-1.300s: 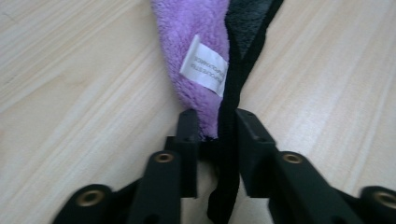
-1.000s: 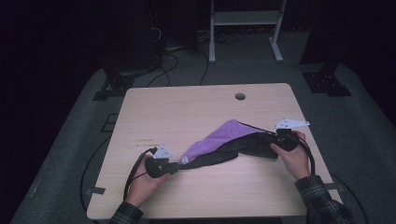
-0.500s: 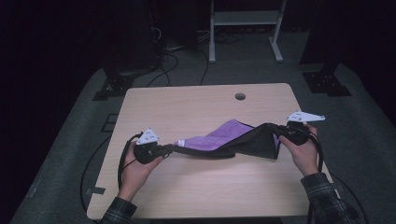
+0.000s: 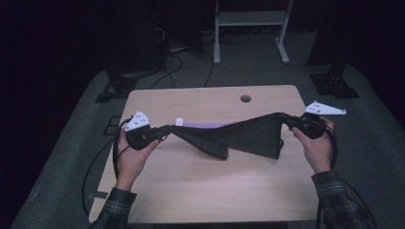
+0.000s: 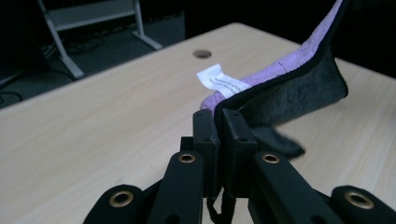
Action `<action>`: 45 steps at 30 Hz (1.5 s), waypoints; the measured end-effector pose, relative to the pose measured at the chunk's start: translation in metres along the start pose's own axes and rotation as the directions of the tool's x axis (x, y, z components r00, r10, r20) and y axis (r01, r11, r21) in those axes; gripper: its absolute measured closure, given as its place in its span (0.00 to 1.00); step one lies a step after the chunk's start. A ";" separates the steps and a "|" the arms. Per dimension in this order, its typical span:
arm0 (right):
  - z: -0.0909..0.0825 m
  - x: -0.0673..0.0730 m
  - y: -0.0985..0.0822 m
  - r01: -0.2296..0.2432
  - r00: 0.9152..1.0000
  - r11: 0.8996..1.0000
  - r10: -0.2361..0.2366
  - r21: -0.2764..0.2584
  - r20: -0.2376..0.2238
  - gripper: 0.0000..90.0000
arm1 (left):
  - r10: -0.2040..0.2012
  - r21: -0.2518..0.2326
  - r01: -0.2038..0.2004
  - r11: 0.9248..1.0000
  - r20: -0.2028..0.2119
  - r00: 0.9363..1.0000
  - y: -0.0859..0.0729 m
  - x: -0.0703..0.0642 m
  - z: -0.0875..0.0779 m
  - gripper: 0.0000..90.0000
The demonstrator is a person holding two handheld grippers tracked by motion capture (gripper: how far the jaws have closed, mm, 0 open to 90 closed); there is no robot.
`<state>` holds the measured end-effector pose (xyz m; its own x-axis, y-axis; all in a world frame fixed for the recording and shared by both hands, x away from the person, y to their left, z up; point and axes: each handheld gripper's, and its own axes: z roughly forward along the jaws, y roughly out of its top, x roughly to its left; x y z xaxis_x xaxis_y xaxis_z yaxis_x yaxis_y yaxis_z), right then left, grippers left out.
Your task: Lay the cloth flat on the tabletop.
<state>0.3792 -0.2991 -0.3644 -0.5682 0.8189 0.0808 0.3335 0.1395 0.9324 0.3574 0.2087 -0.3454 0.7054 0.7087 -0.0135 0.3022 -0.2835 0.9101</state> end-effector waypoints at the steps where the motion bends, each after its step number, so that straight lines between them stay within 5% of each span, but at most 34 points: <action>1: 0.000 0.000 0.000 0.000 1.000 1.000 0.000 0.000 0.000 0.94 | 0.000 0.000 0.000 1.000 0.000 1.000 0.000 0.000 0.000 0.94; 20: 0.008 -0.019 0.079 0.005 0.998 0.995 0.002 -0.103 0.059 0.94 | -0.027 -0.140 0.022 0.990 -0.037 0.999 0.083 0.044 0.011 0.95; 27: 0.010 -0.018 0.120 0.038 0.995 0.986 -0.023 -0.163 0.093 0.94 | -0.016 -0.212 -0.001 0.977 -0.079 0.997 0.115 0.061 0.010 0.95; 32: 0.009 -0.015 0.121 0.049 0.996 0.984 -0.035 -0.170 0.085 0.94 | -0.014 -0.202 -0.001 0.979 -0.075 0.997 0.111 0.062 0.009 0.95; 45: 0.011 -0.008 0.077 0.041 0.999 0.992 -0.038 -0.116 0.032 0.94 | -0.043 -0.110 0.043 0.993 0.001 0.999 0.066 0.058 0.017 0.95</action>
<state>0.4171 -0.2889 -0.2972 -0.5559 0.8306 0.0341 0.2206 0.1078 0.9694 0.4296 0.2201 -0.2931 0.6924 0.7196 -0.0535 0.2599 -0.1795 0.9488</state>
